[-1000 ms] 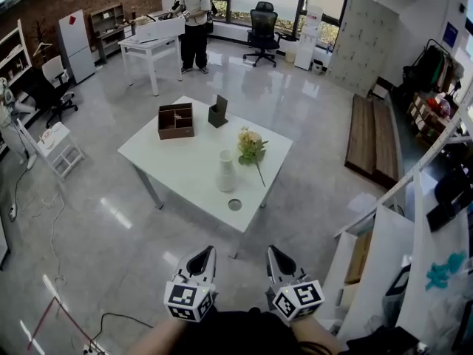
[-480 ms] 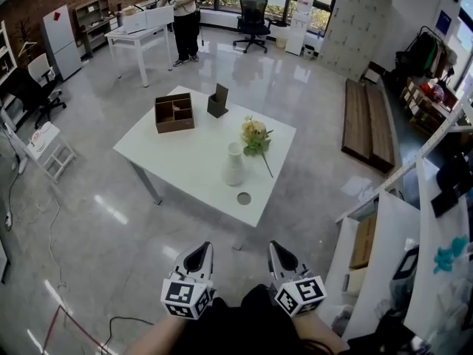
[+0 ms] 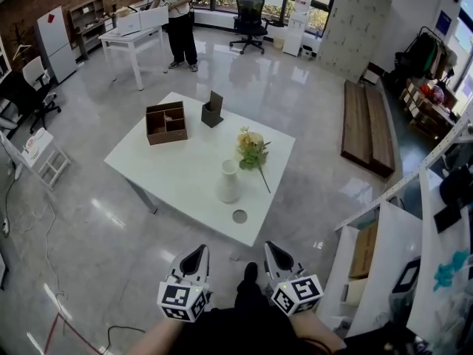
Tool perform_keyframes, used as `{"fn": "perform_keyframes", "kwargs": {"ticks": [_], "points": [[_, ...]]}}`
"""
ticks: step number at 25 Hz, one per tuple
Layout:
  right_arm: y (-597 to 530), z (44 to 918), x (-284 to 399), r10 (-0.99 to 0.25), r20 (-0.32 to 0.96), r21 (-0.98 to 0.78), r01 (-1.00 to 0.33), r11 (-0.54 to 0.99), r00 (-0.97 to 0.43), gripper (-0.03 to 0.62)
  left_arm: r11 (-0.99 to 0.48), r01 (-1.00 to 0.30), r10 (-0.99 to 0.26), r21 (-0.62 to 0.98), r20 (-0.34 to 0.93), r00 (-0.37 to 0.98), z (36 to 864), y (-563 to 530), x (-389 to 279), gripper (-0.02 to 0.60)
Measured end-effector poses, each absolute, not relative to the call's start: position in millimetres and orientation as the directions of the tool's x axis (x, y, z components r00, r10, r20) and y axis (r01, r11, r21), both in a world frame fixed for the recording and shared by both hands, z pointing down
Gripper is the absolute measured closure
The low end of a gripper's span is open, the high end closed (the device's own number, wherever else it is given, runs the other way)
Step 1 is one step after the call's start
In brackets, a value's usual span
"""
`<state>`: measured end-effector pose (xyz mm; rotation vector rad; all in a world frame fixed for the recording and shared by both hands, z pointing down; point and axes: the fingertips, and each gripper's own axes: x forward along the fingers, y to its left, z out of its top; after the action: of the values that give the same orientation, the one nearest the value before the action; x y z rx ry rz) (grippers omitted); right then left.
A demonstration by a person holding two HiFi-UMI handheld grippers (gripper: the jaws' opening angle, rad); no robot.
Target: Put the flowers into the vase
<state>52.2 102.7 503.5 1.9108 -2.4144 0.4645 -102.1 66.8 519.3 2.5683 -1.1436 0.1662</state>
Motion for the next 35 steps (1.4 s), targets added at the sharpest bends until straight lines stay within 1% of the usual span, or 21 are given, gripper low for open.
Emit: {"fn": "perform_keyframes", "kwargs": {"ticks": [11,18,22,27,32,35], "points": [[-24.9,481.6,132.6,-0.917,0.179,-0.222,-0.923,0.315,-0.356,0.591,-0.497,-0.841,-0.805,0.215,0.249,0.539,500.3,-40.3,-52.1,0.578],[-76.0,486.1,154.9,-0.883,0.186,-0.252,-0.890,0.380,-0.430,0.591,-0.420,-0.885,-0.843,0.200,0.277,0.462,501.3,-73.6,-32.4,0.578],[-96.9,489.3,149.9,-0.876,0.185,-0.255,-0.883,0.395,-0.445,0.591,-0.417,-0.885,-0.840,0.207,0.284,0.463,508.3,-90.6,-29.5,0.578],[-116.1,488.1,136.3,-0.883,0.189,-0.243,-0.891,0.383,-0.431,0.591,-0.449,-0.870,-0.826,0.204,0.275,0.491,506.2,-111.7,-32.0,0.578],[-133.4,505.0,136.2,-0.878,0.267,-0.230,-0.911,0.344,-0.398,0.591,-0.468,-0.856,-0.808,0.220,0.286,0.515,509.3,-122.7,-34.5,0.578],[-146.8,530.8,142.1,-0.846,0.348,-0.263,-0.908,0.326,-0.404,0.591,-0.483,-0.843,-0.791,0.238,0.293,0.536,508.4,-126.2,-35.3,0.578]]}}
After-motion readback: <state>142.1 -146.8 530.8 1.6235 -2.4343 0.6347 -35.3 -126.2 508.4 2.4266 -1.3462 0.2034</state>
